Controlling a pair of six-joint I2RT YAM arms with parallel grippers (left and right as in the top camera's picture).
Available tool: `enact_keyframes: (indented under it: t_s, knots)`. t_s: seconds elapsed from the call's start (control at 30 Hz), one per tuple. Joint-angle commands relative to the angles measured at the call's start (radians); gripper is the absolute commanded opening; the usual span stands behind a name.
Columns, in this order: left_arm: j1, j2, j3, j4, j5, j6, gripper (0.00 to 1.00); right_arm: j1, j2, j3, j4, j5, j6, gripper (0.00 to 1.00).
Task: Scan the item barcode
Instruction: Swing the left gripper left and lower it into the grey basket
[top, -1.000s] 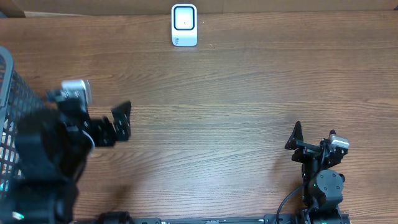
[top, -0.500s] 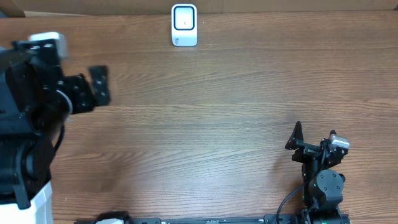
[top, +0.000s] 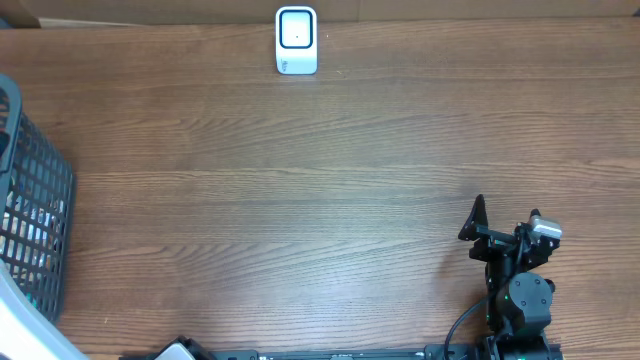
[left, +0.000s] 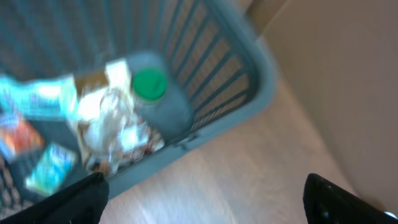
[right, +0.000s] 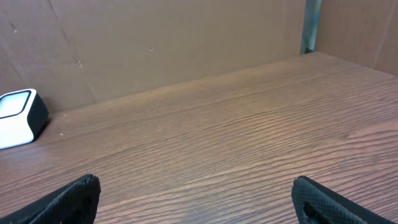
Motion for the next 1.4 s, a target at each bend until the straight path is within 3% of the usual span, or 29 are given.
enact_keyframes:
  t_s: [0.0, 0.23, 0.5, 0.67, 1.07, 1.37]
  knots:
    - [0.08, 0.111, 0.009, -0.04, 0.04, -0.083, 0.92, -0.003, -0.002, 0.01, 0.003, 0.002, 0.002, 1.0]
    - [0.22, 0.238, 0.008, -0.077, 0.031, -0.036, 0.88, -0.003, -0.002, 0.01, 0.003, 0.002, 0.002, 1.0]
    - [0.287, 0.349, 0.008, -0.074, -0.009, 0.037, 0.9, -0.003, -0.002, 0.01, 0.003, 0.002, 0.002, 1.0]
    - [0.273, 0.46, 0.007, -0.071, -0.014, 0.11, 0.82, -0.003, -0.002, 0.01, 0.003, 0.002, 0.002, 1.0]
    - [0.246, 0.698, -0.002, -0.037, -0.014, 0.121, 0.77, -0.003, -0.002, 0.01, 0.003, 0.002, 0.002, 1.0]
    - [0.162, 0.805, -0.011, 0.014, -0.035, 0.127, 0.84, -0.003, -0.002, 0.01, 0.003, 0.002, 0.002, 1.0]
